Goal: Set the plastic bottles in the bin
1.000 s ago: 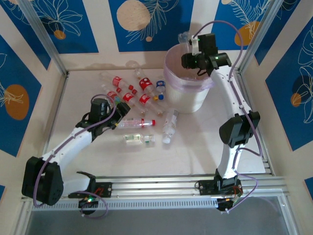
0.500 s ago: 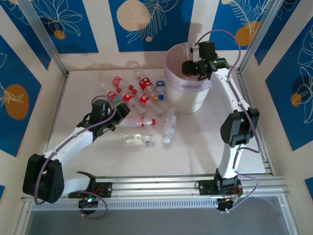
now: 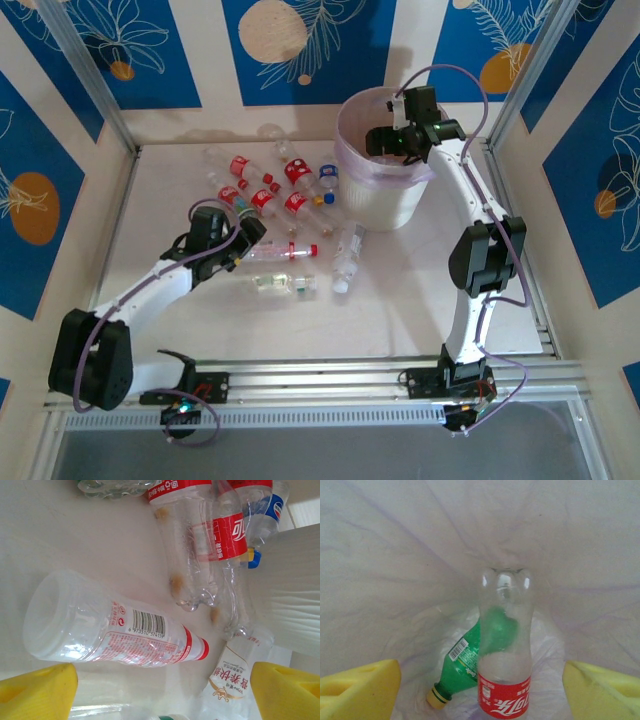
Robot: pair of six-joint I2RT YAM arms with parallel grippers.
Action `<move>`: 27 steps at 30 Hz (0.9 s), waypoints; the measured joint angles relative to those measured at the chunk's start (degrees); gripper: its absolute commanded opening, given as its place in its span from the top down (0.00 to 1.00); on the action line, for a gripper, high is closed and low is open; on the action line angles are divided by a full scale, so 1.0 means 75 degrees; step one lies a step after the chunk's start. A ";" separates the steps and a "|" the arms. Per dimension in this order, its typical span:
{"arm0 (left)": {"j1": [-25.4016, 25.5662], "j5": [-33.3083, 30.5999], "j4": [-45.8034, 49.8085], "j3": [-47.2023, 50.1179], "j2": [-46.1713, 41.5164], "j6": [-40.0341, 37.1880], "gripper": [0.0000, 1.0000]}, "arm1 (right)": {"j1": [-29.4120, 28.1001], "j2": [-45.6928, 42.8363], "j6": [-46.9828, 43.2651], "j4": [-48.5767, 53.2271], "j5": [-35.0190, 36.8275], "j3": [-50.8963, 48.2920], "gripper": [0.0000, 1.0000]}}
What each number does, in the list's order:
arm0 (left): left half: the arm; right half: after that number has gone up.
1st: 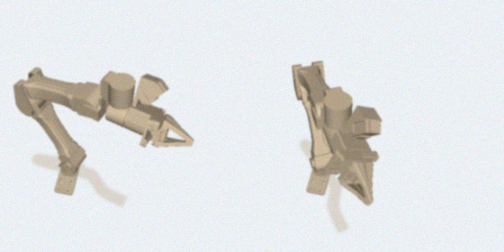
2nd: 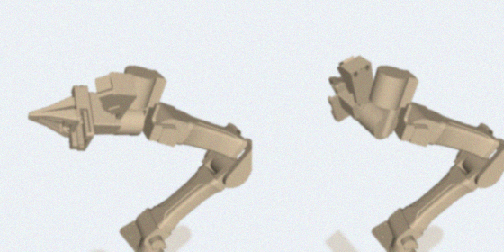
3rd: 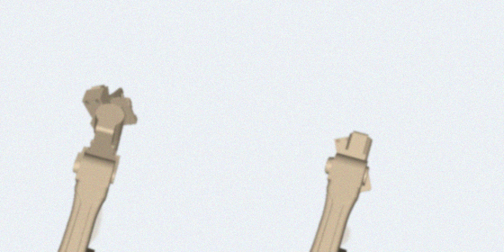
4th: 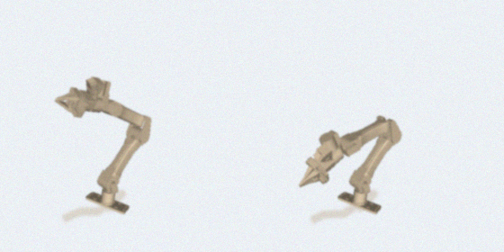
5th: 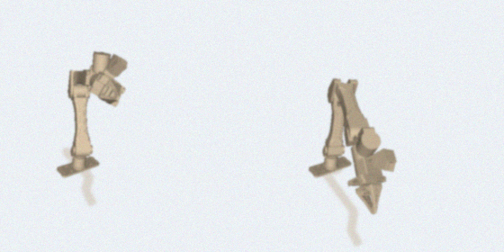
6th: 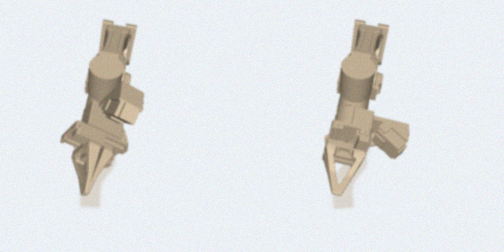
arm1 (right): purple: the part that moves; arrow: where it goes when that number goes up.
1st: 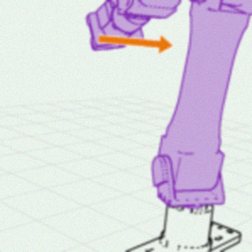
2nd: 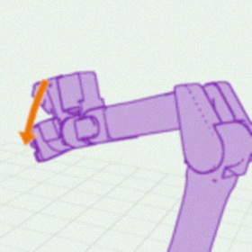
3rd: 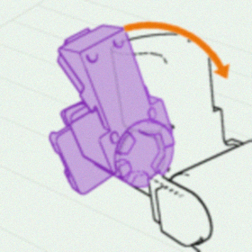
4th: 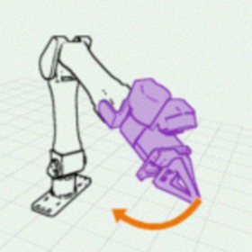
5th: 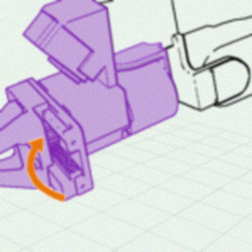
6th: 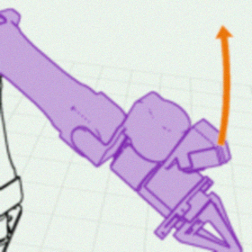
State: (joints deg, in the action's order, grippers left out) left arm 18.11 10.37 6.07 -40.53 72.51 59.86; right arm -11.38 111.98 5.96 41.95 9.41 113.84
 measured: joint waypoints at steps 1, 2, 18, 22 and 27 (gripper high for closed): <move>0.0000 0.0000 0.0003 0.0000 0.0012 0.0000 0.10 | 0.0000 0.0006 -0.0017 0.0064 0.0000 0.0099 0.14; 0.0000 -0.0020 0.0003 0.0000 0.0015 0.0000 0.10 | 0.0000 0.0017 -0.0023 0.0137 0.0000 0.0242 0.14; 0.0047 -0.0667 -0.0493 0.0230 0.0481 0.0752 0.09 | -0.0157 -0.0769 -0.0210 0.1329 -0.0376 0.2363 0.13; 0.0134 -0.1000 -0.0624 0.0245 0.0522 0.1189 0.09 | -0.0437 -0.1845 -0.0178 0.1335 -0.0434 0.1562 0.14; 0.0560 -0.1559 -0.0143 0.0513 -0.0184 0.1443 0.08 | -0.0632 -0.3072 -0.0044 0.1451 -0.0583 0.0641 0.14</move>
State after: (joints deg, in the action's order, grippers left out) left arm 22.31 -1.32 4.99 -36.69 71.13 70.67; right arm -16.12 88.95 5.63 52.84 5.04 118.65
